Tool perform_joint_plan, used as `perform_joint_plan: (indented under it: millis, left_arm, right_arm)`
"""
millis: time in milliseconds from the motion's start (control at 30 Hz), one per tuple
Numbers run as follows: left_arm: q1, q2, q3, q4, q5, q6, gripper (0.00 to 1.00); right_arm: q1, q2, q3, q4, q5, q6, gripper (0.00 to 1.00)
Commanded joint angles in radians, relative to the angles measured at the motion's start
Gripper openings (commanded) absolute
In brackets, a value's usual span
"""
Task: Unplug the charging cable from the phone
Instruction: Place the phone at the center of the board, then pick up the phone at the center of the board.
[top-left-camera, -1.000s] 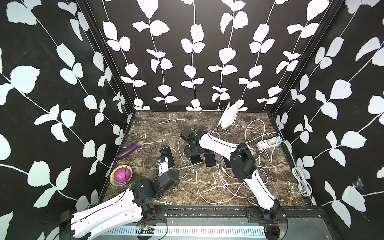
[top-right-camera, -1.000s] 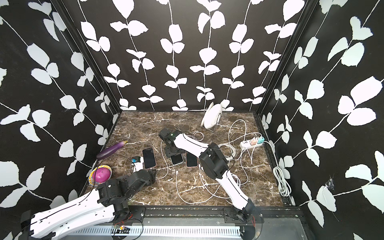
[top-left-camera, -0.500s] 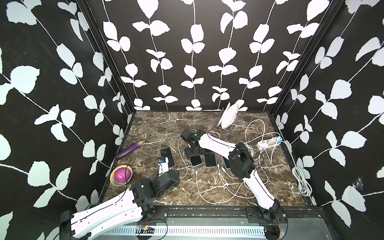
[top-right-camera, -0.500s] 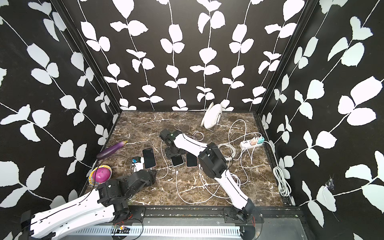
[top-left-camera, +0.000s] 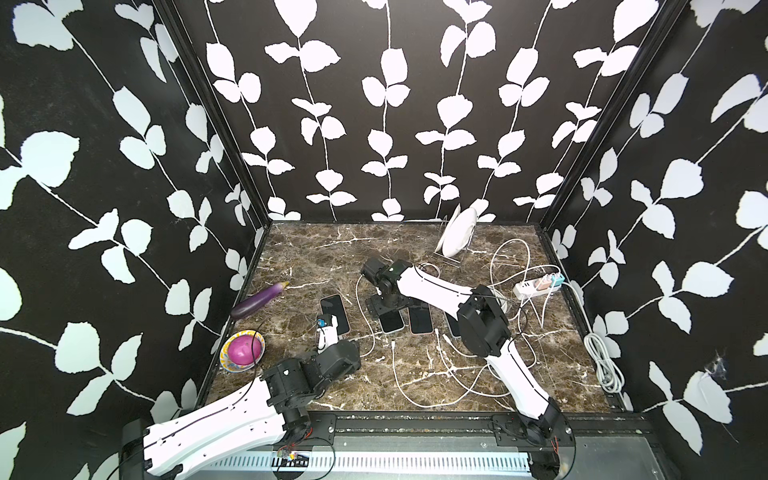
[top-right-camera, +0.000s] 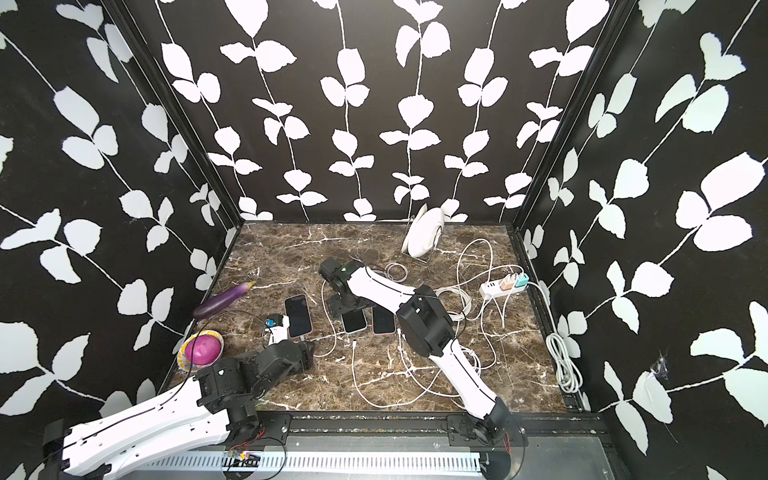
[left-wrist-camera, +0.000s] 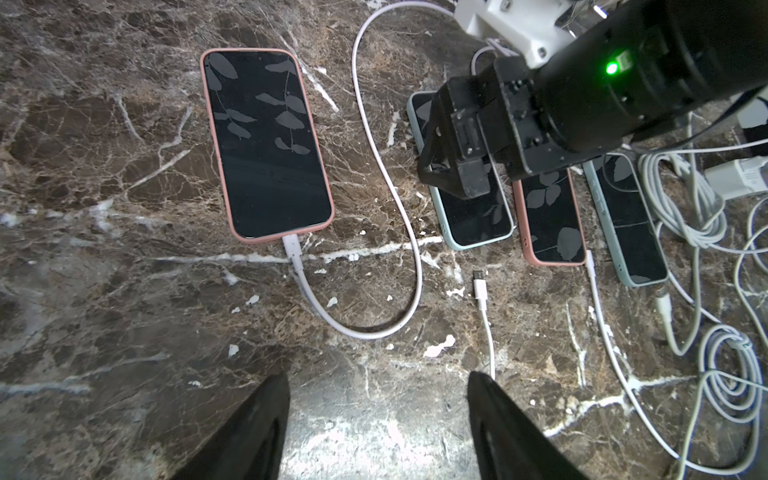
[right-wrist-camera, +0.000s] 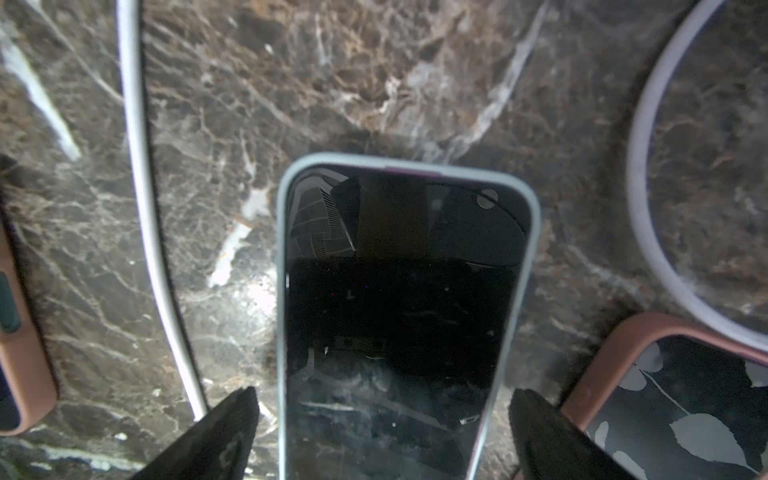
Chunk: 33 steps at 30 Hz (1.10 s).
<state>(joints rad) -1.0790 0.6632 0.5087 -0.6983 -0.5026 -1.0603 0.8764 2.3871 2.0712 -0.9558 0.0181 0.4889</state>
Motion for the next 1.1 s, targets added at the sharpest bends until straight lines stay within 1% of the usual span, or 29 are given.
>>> perform_joint_plan:
  millis: [0, 67, 100, 167, 267, 400, 533, 667, 733, 800, 933, 1067]
  left_arm:
    - [0.005, 0.036, 0.006, -0.035, -0.025, -0.017, 0.74]
    - [0.017, 0.091, 0.034, -0.060, -0.029, -0.011, 0.79]
    - [0.037, 0.127, 0.057, -0.076, -0.019, 0.004, 0.81]
    - [0.107, 0.204, 0.100, -0.094, 0.038, 0.047, 0.85]
    - [0.235, 0.295, 0.164, -0.066, 0.123, 0.144, 0.88]
    - [0.328, 0.405, 0.273, -0.060, 0.107, 0.266, 0.95]
    - [0.461, 0.573, 0.349, -0.064, 0.183, 0.360, 0.95]
    - [0.543, 0.698, 0.383, -0.039, 0.269, 0.415, 0.95]
    - [0.574, 0.731, 0.401, -0.027, 0.282, 0.431, 0.95]
    - [0.591, 0.757, 0.422, -0.006, 0.291, 0.451, 0.98]
    - [0.616, 0.838, 0.470, -0.003, 0.310, 0.463, 0.98]
    - [0.659, 0.874, 0.463, 0.038, 0.366, 0.461, 0.98]
  right_arm:
    - [0.009, -0.088, -0.022, 0.001, 0.046, -0.006, 0.98]
    - [0.017, -0.136, -0.048, 0.016, 0.066, -0.003, 0.98]
    - [0.024, -0.163, -0.069, 0.038, 0.077, 0.004, 0.99]
    - [0.033, -0.242, -0.133, 0.083, 0.088, 0.019, 0.99]
    - [0.041, -0.358, -0.258, 0.187, 0.112, 0.058, 0.99]
    - [0.049, -0.489, -0.427, 0.320, 0.115, 0.111, 0.96]
    - [0.078, -0.599, -0.558, 0.420, 0.144, 0.141, 0.95]
    - [0.118, -0.668, -0.640, 0.502, 0.160, 0.147, 0.95]
    - [0.131, -0.685, -0.664, 0.524, 0.157, 0.152, 0.95]
    - [0.143, -0.690, -0.678, 0.539, 0.151, 0.154, 0.95]
    - [0.168, -0.691, -0.688, 0.541, 0.157, 0.151, 0.96]
    - [0.185, -0.713, -0.724, 0.558, 0.163, 0.157, 0.97]
